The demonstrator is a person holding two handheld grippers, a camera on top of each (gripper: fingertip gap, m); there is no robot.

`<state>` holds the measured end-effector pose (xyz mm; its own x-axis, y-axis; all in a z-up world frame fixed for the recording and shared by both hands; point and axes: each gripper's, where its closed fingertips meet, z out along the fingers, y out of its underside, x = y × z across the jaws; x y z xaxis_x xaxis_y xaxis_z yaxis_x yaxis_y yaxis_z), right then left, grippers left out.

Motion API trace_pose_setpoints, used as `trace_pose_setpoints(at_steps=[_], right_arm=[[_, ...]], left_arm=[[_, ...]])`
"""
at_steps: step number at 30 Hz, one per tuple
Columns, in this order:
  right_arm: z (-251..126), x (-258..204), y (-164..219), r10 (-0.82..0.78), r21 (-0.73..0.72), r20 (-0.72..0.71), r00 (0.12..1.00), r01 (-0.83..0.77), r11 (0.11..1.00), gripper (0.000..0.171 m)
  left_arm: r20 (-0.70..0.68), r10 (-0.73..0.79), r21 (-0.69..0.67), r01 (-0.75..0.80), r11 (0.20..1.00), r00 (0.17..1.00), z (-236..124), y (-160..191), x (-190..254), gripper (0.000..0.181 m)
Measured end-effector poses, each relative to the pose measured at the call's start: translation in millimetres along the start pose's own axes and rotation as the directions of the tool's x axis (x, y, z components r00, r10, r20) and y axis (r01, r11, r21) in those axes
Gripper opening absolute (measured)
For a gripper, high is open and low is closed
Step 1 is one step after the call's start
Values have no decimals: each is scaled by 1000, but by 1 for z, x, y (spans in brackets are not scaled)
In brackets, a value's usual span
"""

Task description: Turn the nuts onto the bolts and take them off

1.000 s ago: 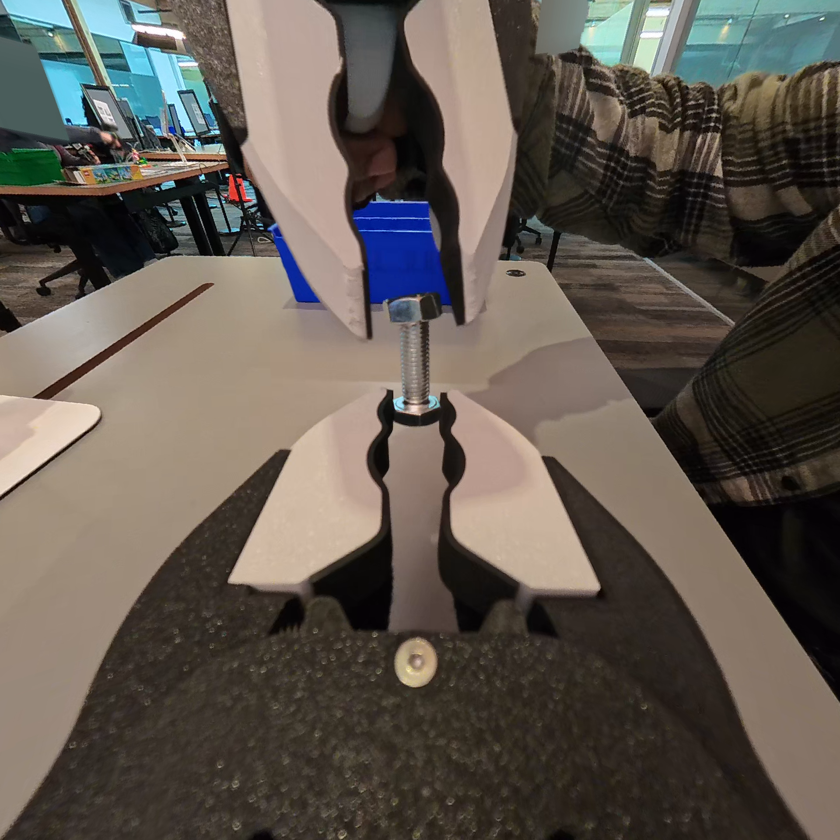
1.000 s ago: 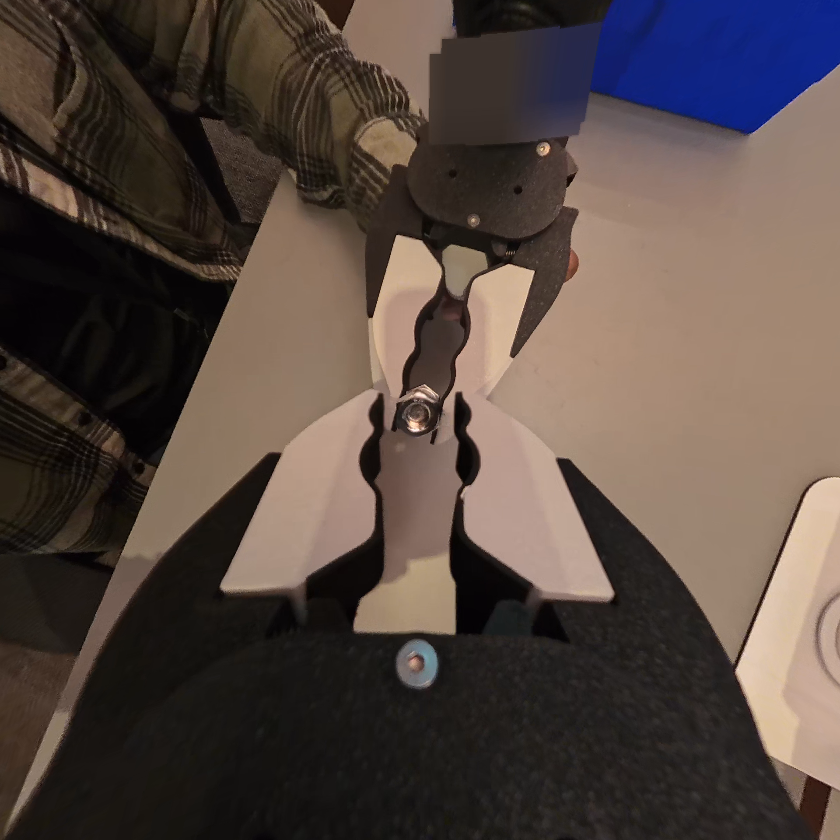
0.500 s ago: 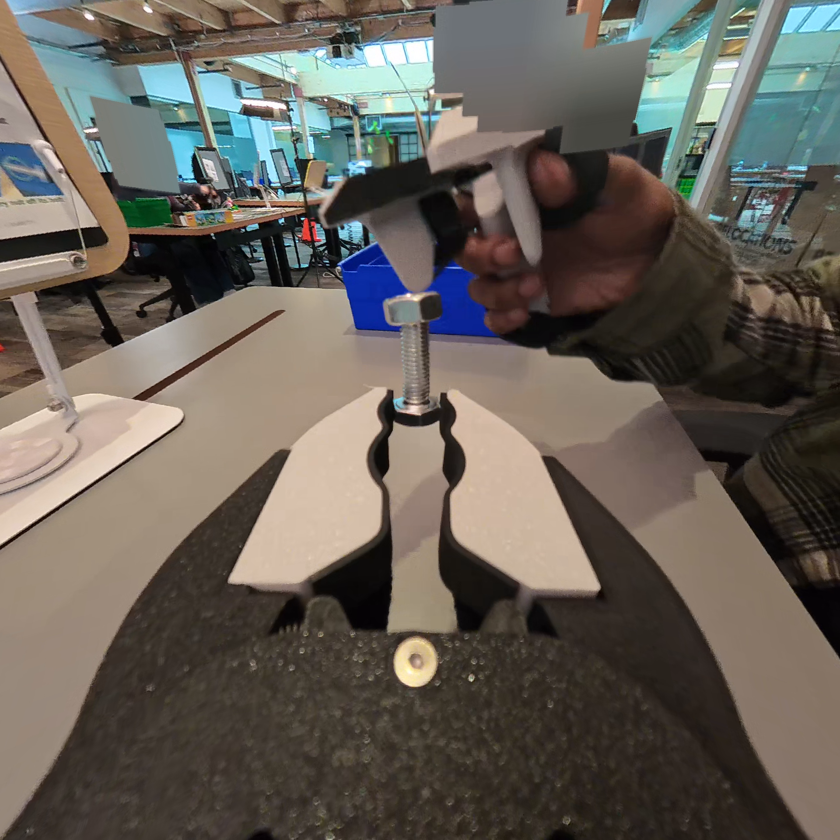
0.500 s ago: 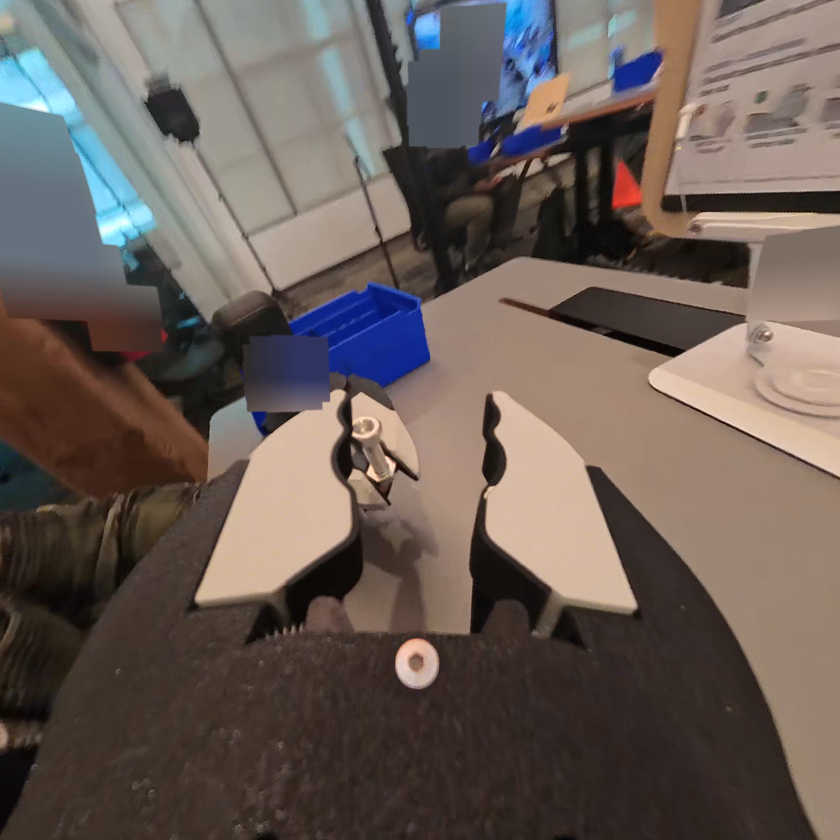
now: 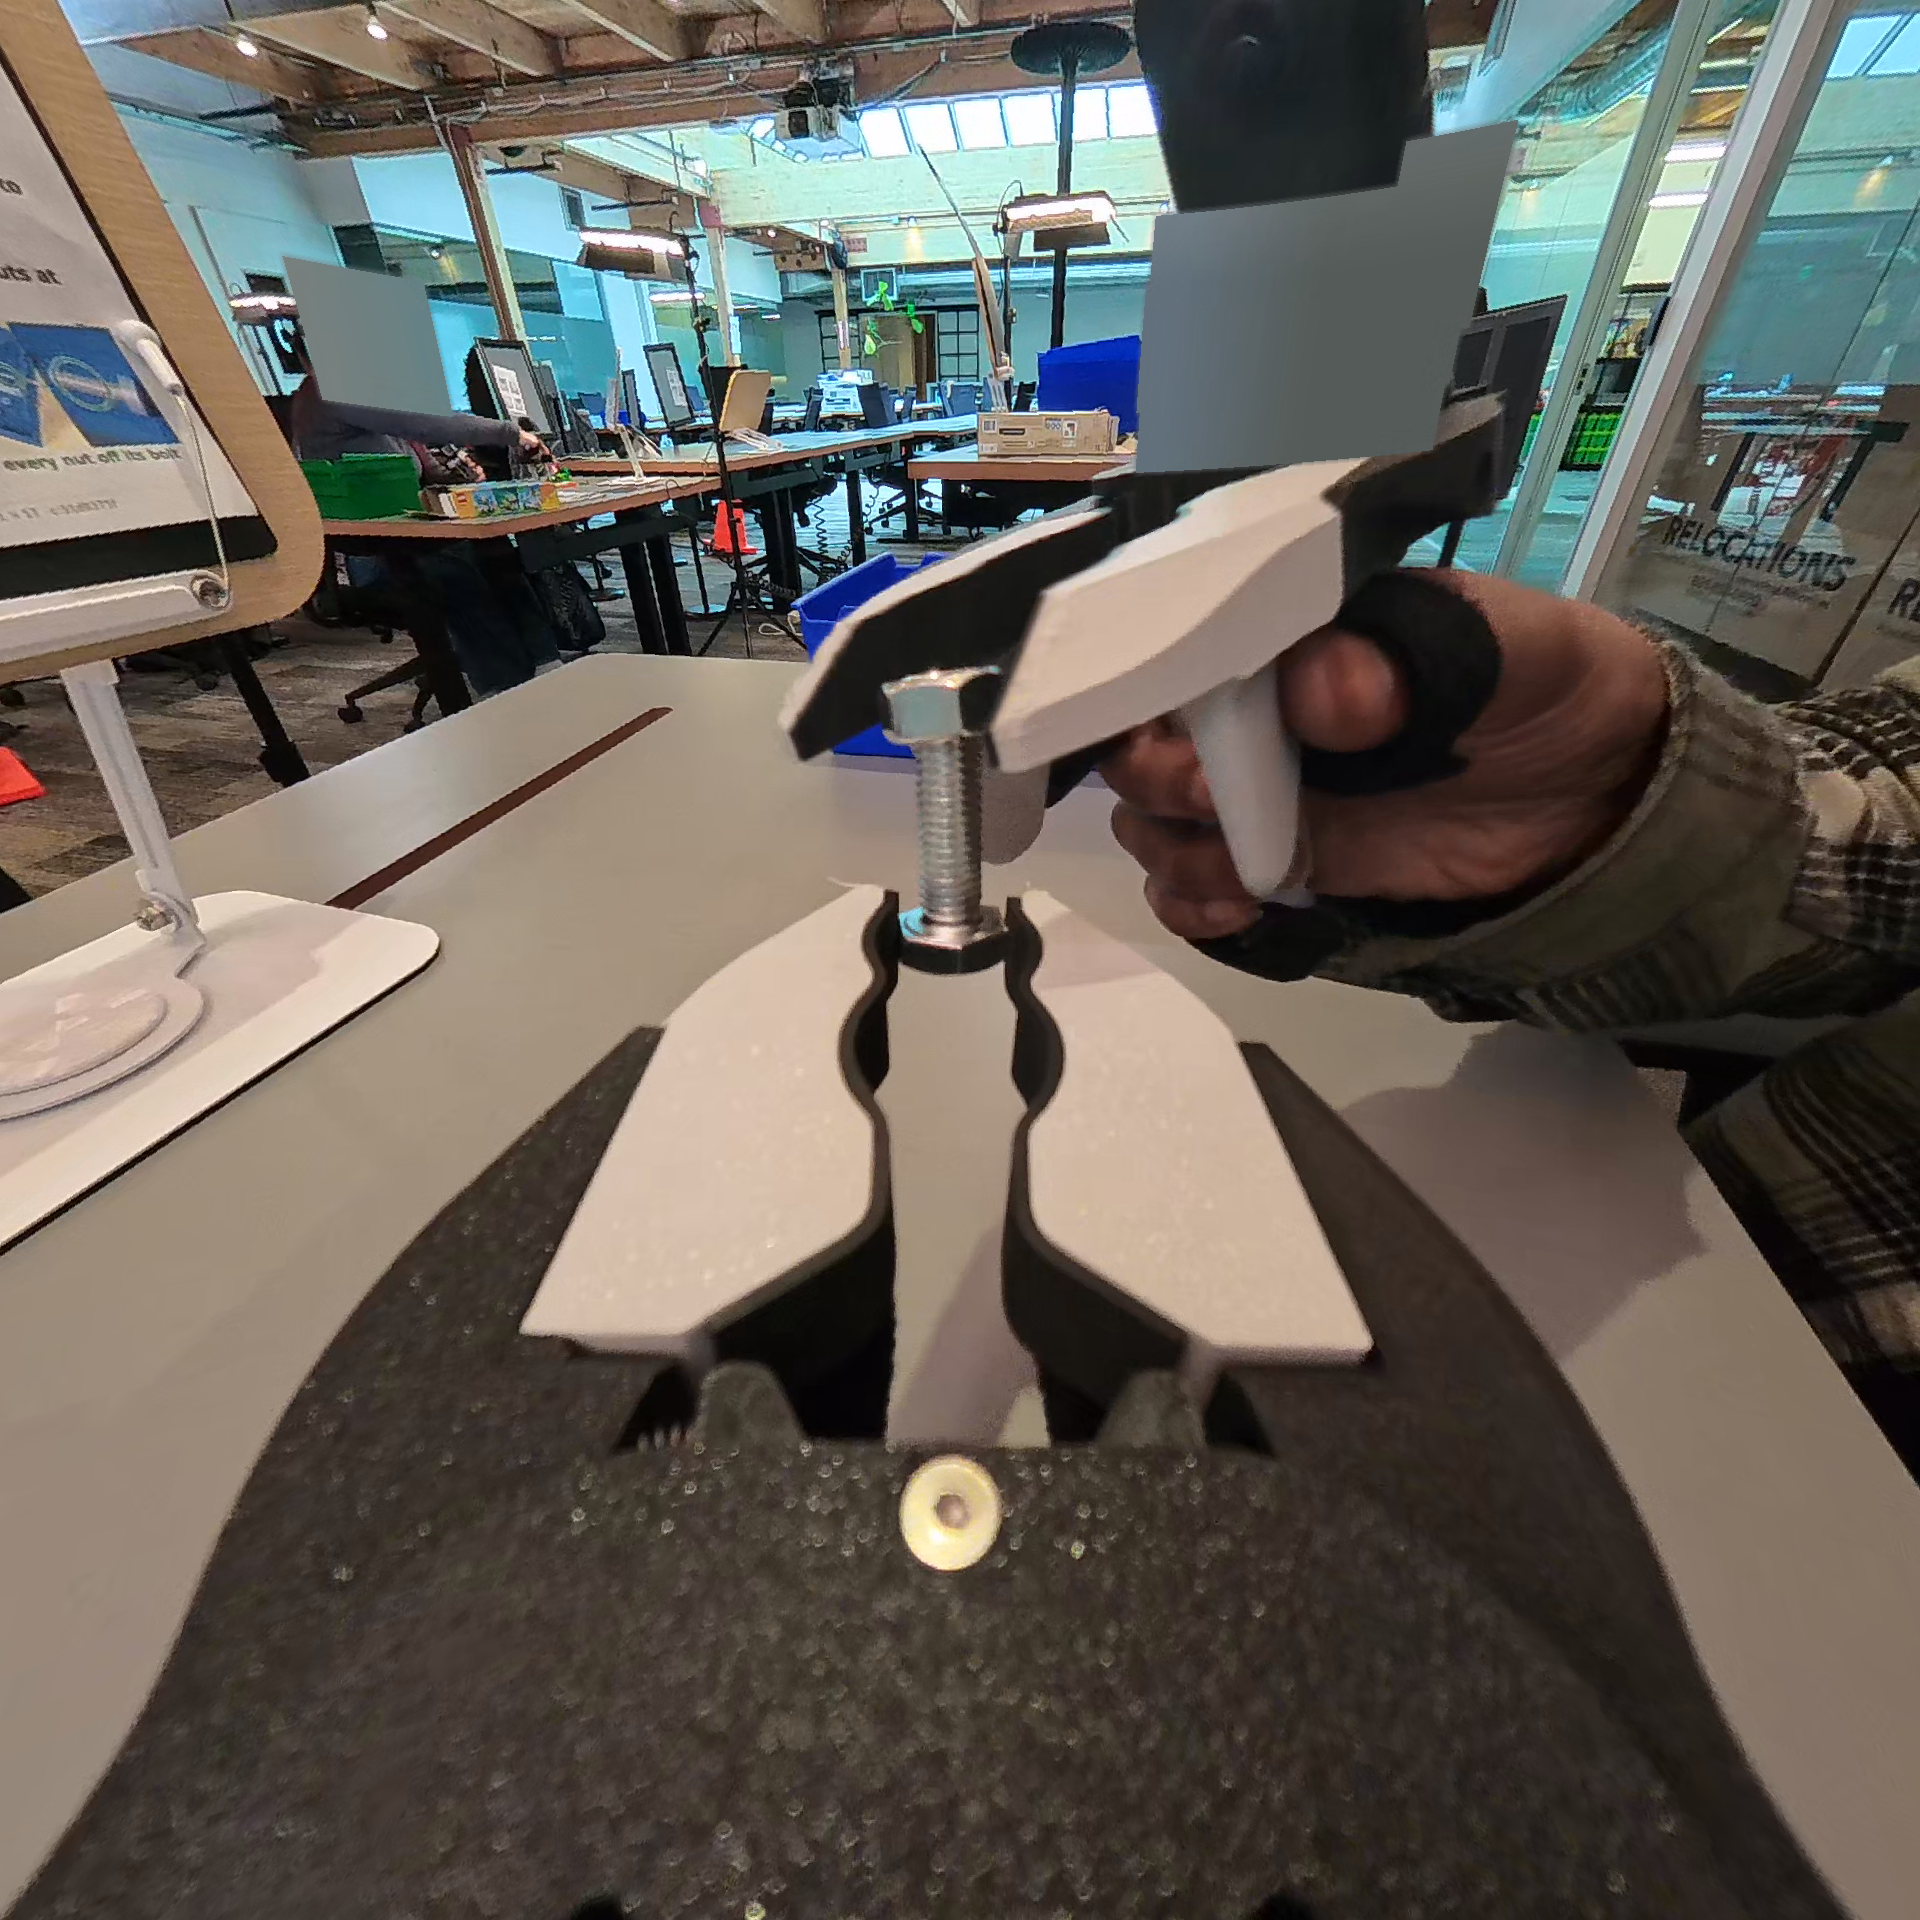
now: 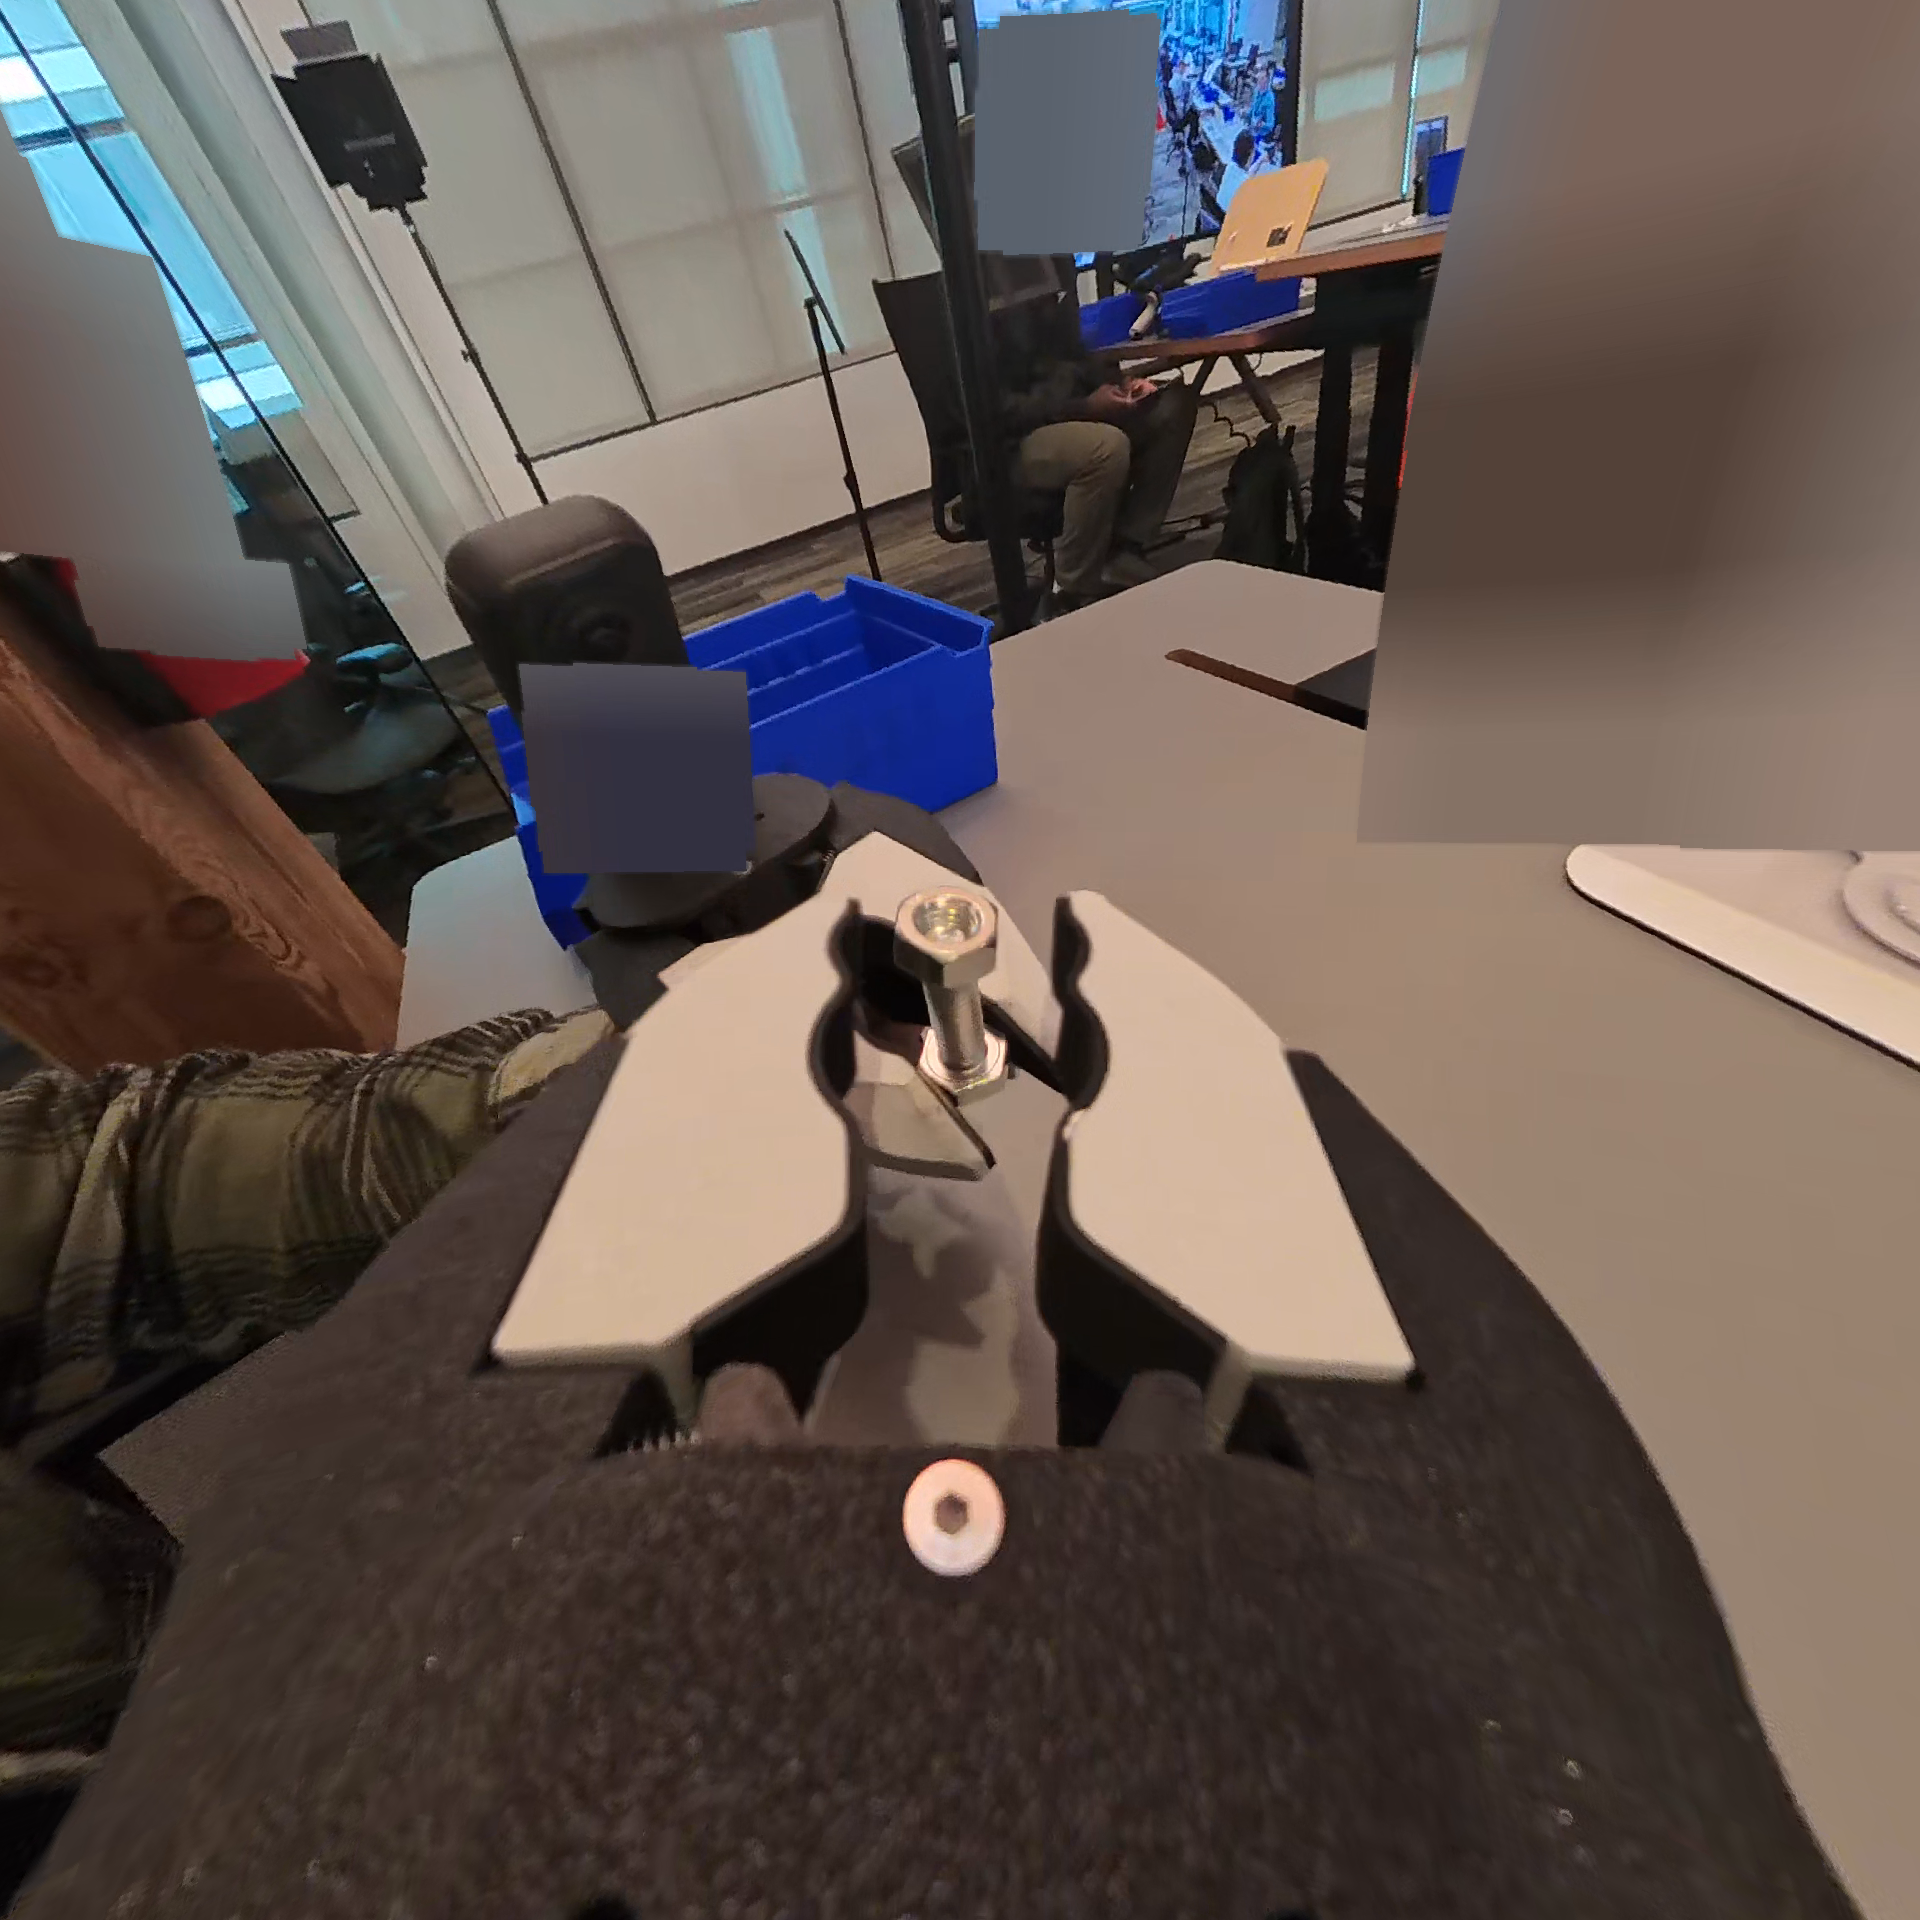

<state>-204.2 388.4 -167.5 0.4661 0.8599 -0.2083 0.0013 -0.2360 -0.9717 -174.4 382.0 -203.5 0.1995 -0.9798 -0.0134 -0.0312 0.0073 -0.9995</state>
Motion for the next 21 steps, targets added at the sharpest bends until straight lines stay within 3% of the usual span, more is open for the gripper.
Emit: trace_pose_setpoints(at_steps=[2, 6, 14, 21], right_arm=[[0, -3, 0, -22, -5, 34, 999, 22, 1000, 18], [0, -6, 1, -119, -13, 66, 991, 120, 993, 18], [-13, -20, 6, -229, -54, 322, 919, 259, 964, 18], [-26, -35, 11, -229, -18, 588, 775, 296, 955, 17]], left_arm=[[0, 1, 2, -1, 1000, 1000, 0, -1, 0, 19], [-14, 3, -2, -3, 1000, 1000, 0, 0, 3, 19], [-114, 5, -4, -5, 1000, 993, 3, -1, 20, 19], [-212, 10, -15, -13, 1000, 977, 7, 1, 37, 19]])
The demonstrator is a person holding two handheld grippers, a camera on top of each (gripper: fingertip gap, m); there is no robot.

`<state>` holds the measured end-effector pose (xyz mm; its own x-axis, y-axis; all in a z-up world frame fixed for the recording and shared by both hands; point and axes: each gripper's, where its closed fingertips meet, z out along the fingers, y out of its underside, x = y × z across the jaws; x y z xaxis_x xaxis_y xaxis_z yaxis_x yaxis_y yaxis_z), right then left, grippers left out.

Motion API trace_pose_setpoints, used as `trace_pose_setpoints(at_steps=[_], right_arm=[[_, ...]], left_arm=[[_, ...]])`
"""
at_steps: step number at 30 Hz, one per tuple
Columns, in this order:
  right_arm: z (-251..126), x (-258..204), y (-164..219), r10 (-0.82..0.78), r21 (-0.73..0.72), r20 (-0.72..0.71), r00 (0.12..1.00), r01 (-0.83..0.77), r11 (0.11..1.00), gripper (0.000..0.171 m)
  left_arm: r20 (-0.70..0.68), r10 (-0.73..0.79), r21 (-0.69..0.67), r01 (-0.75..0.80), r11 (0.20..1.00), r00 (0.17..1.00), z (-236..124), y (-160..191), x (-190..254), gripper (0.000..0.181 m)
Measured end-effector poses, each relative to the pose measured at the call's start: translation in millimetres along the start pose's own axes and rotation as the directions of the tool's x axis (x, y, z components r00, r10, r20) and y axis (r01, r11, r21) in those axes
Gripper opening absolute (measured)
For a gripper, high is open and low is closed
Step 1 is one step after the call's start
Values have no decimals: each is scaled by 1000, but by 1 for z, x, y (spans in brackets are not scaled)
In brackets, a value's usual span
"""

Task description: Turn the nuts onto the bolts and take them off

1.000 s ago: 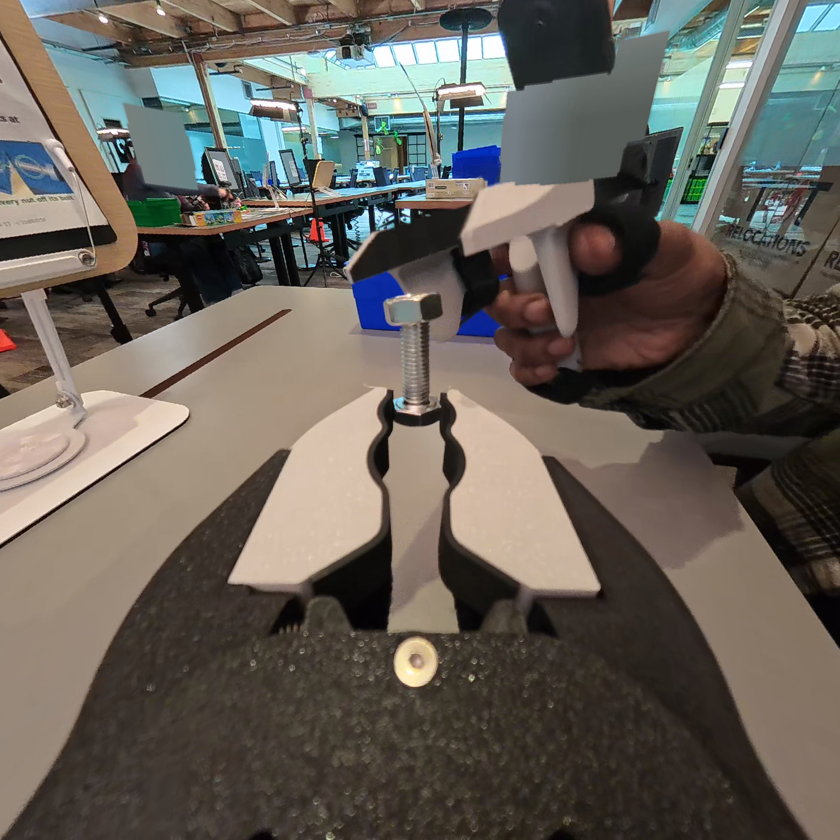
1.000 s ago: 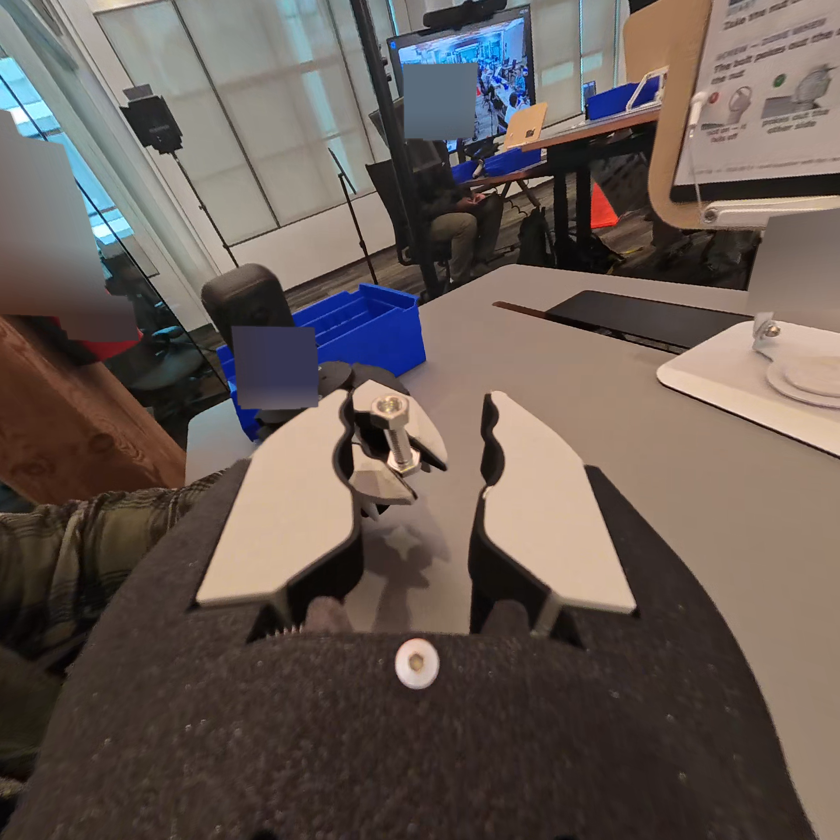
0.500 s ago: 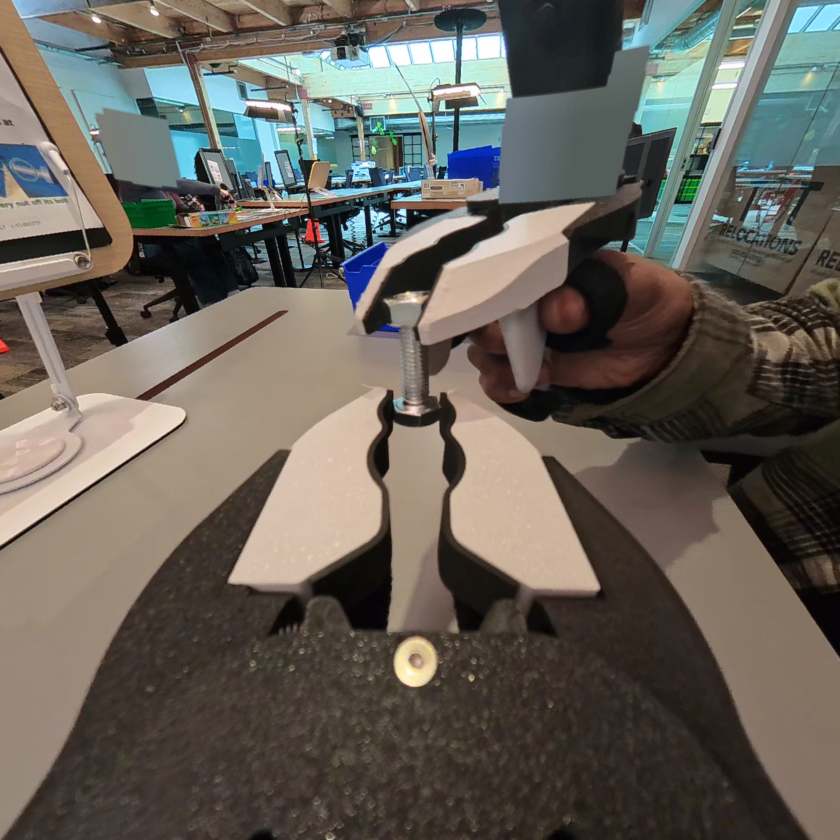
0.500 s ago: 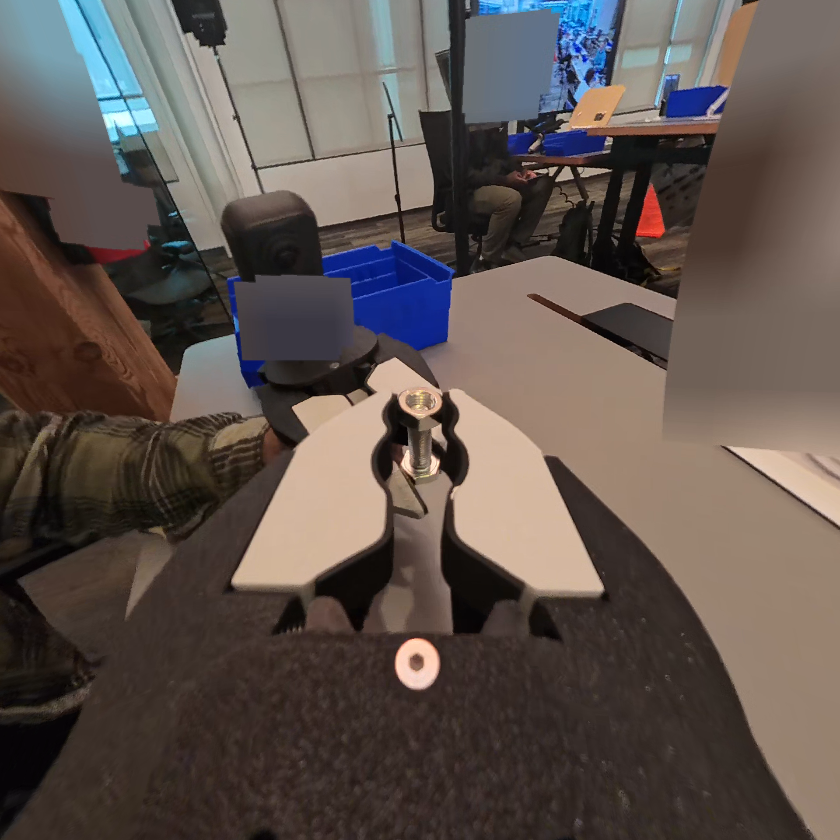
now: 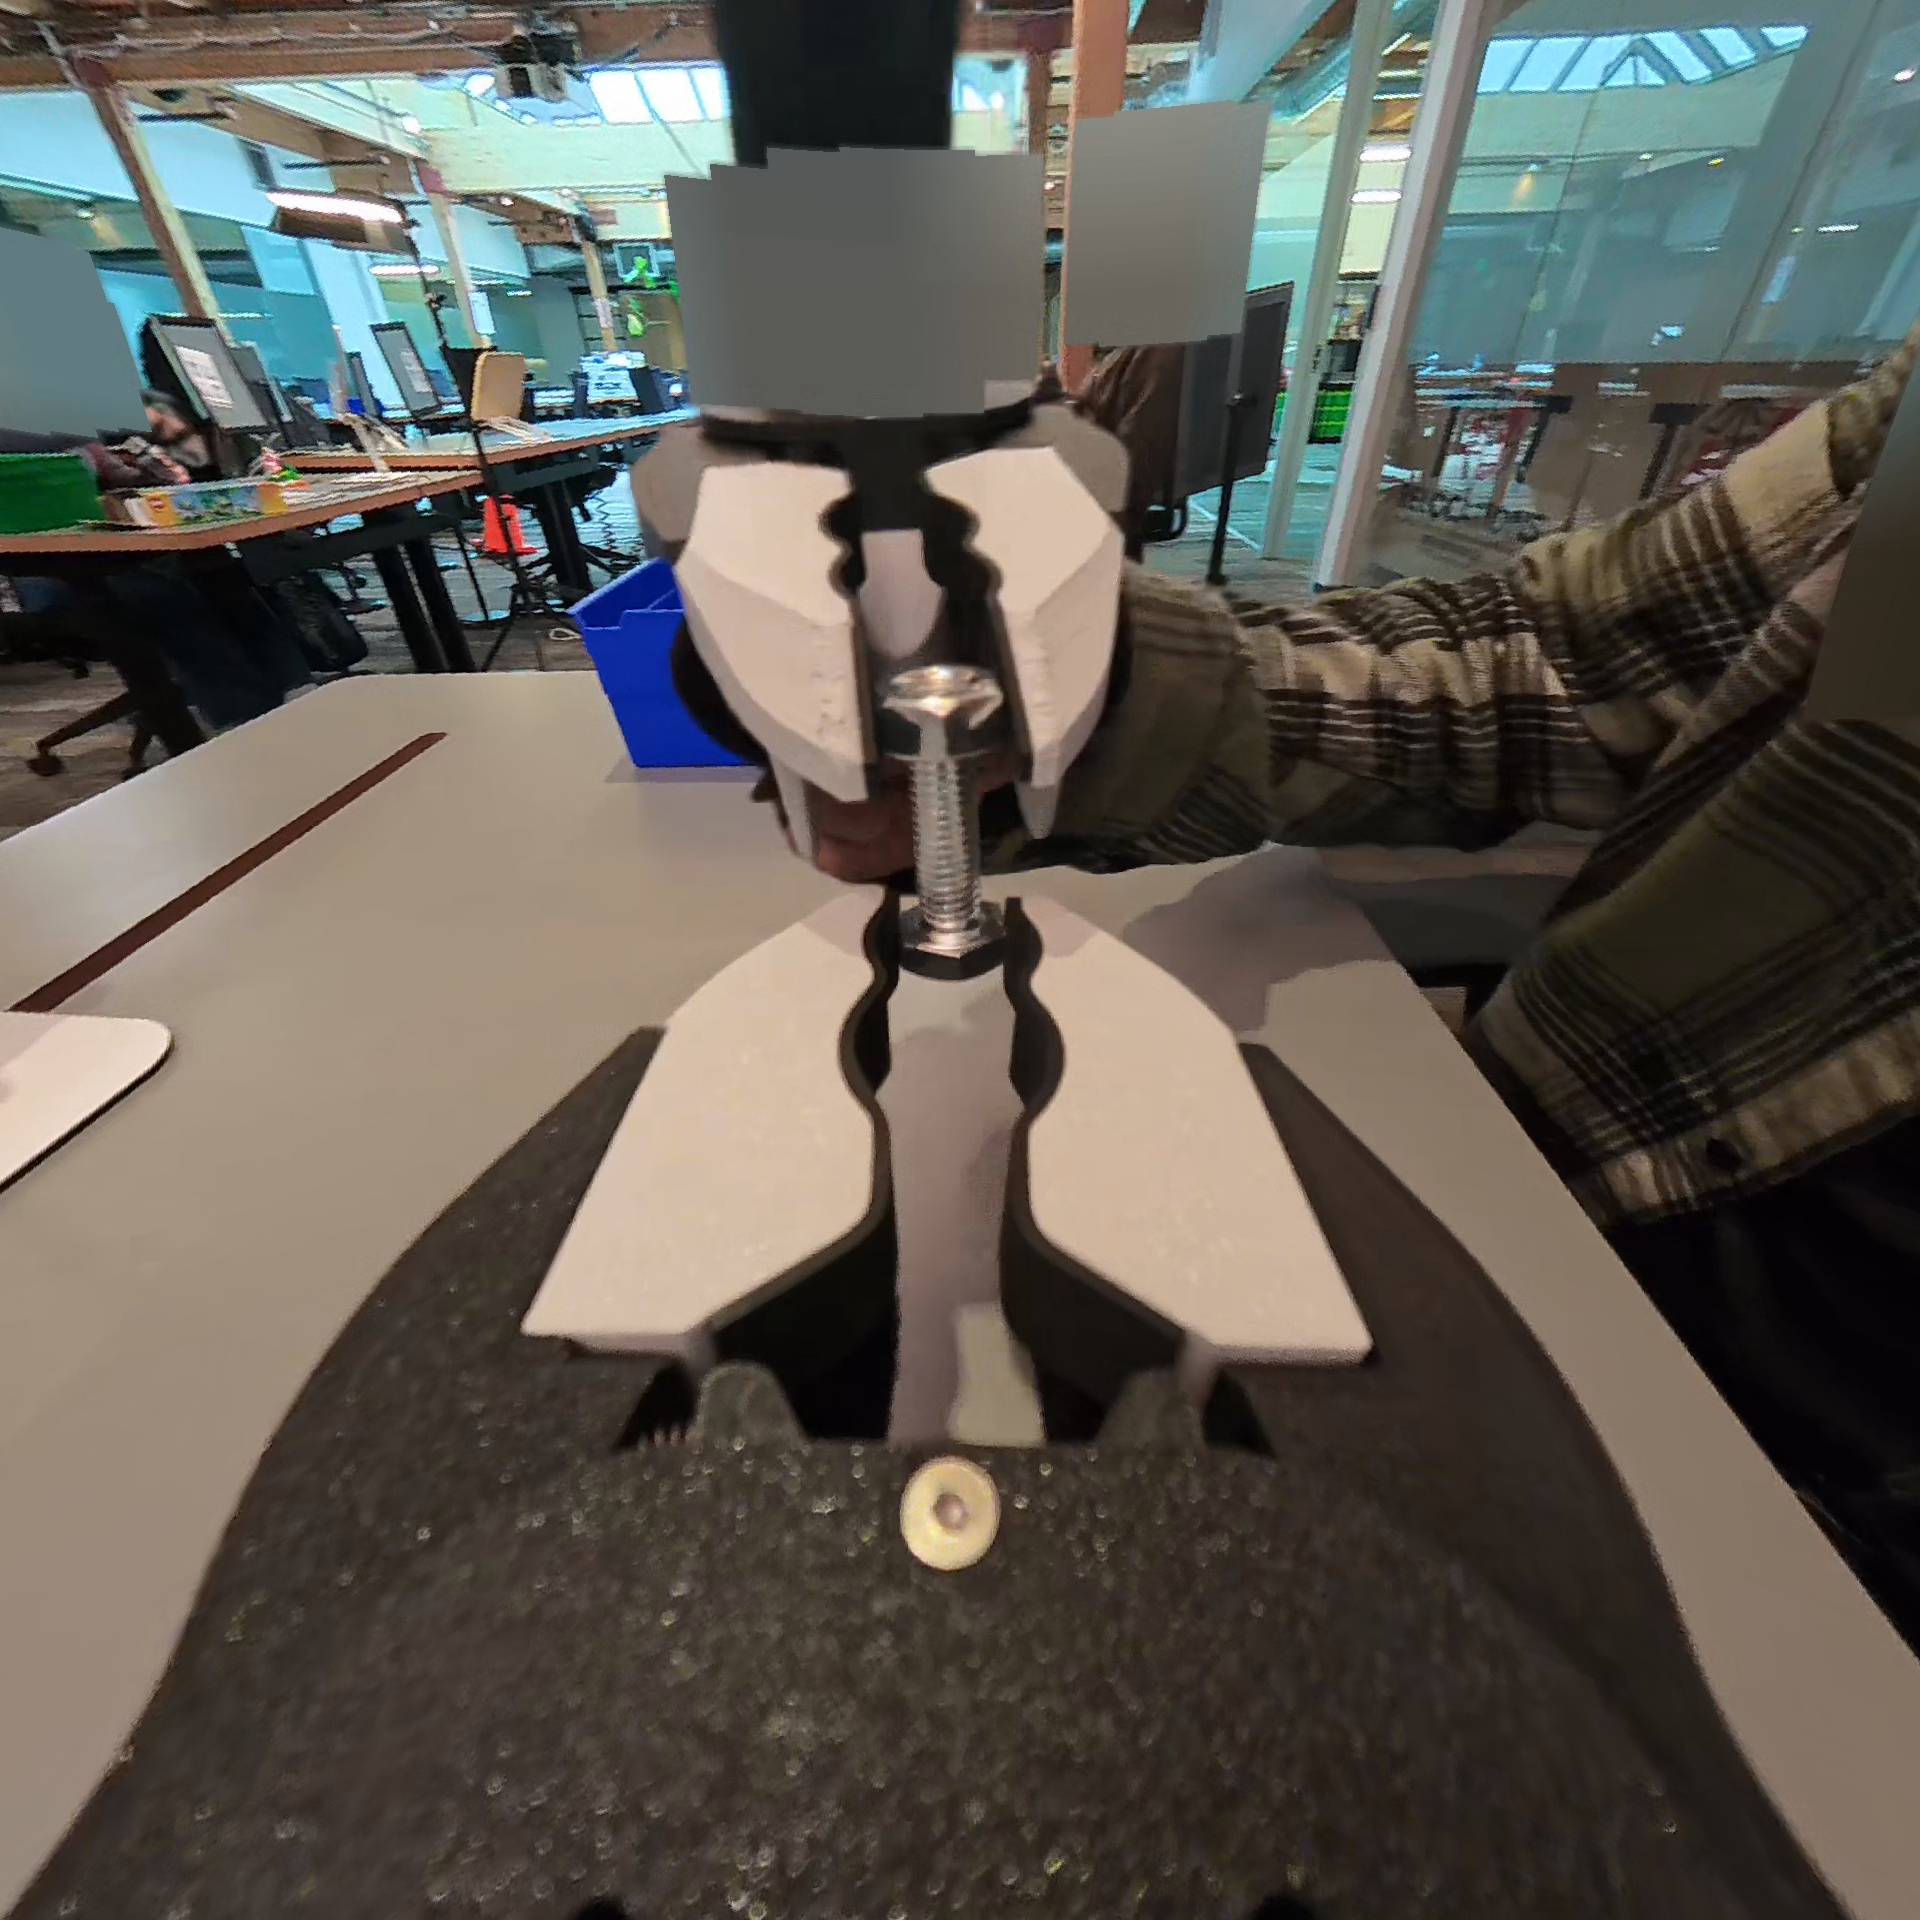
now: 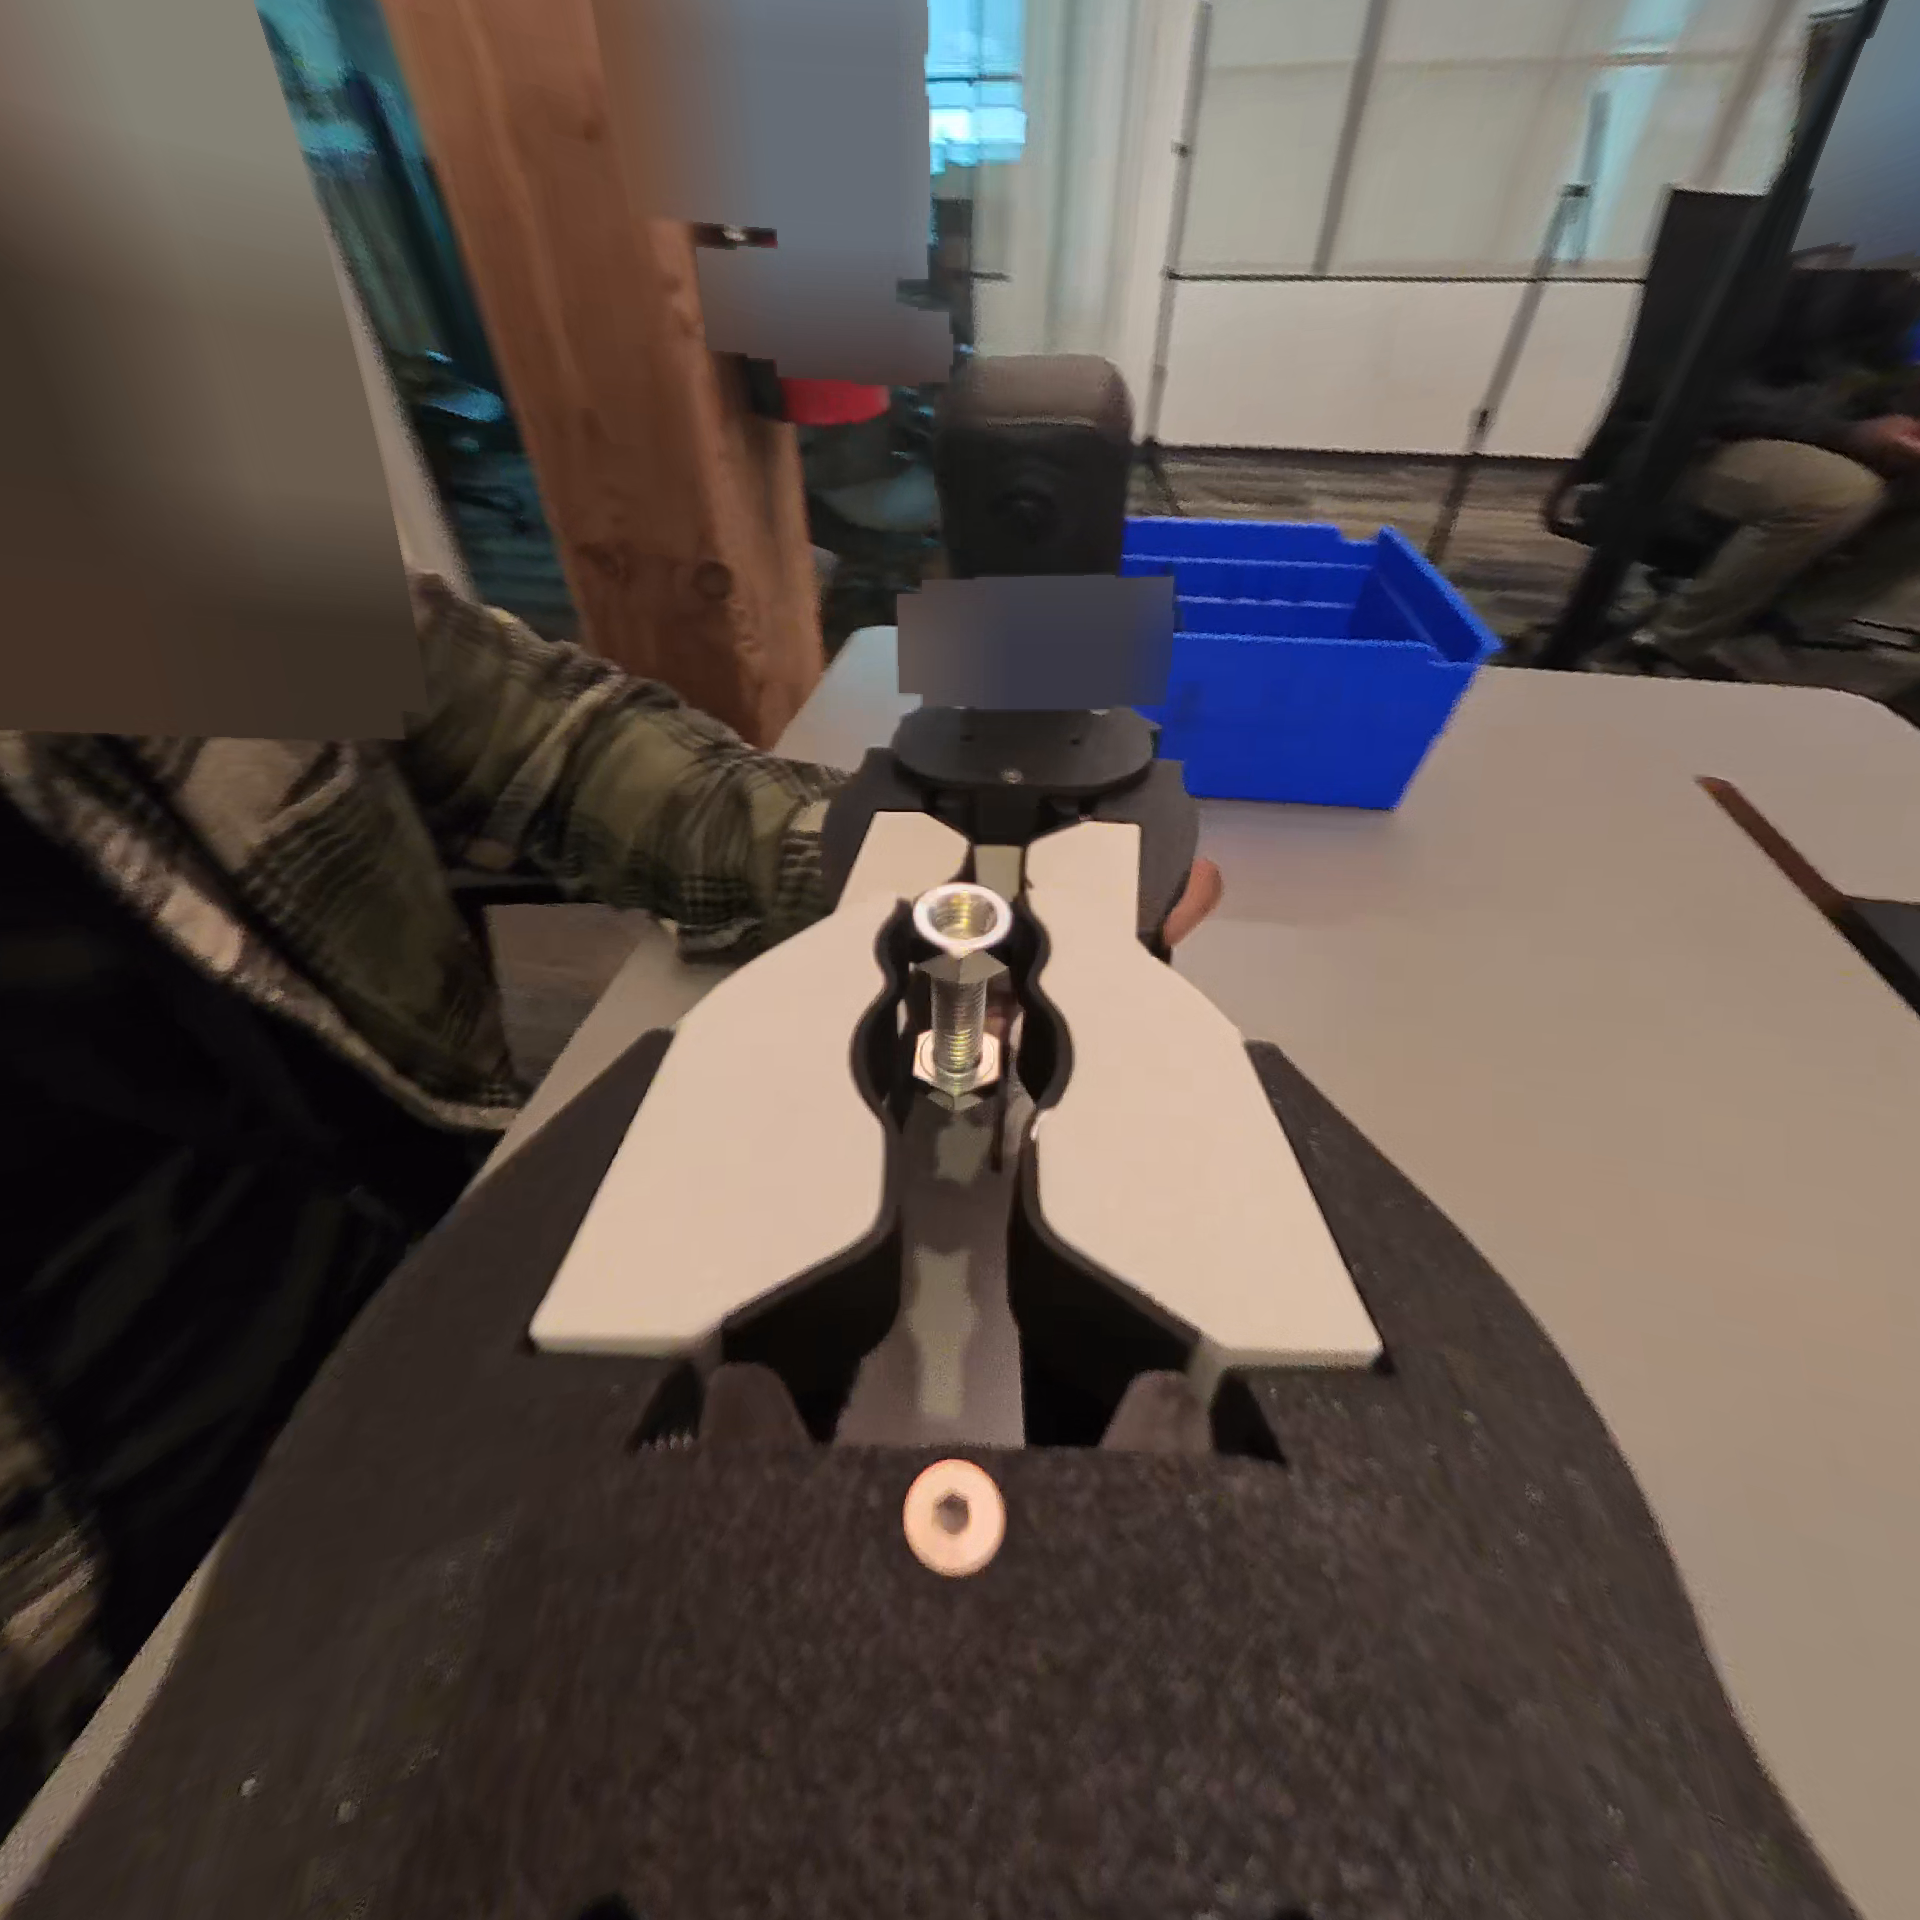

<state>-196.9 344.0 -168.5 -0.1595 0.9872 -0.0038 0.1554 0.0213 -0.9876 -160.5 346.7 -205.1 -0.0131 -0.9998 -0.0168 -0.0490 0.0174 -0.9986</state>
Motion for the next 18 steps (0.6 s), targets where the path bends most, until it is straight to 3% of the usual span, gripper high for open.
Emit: trace_pose_setpoints(at_steps=[9, 18], right_arm=[[-4, -28, 7, 18, 18, 412, 911, -28, 999, 18], [-9, -17, 16, -7, 2, 373, 928, 7, 1000, 18]], left_arm=[[-140, 2, -36, -7, 999, 990, 9, 6, 24, 18], [-53, 8, -93, -13, 996, 999, 12, 16, 10, 18]])
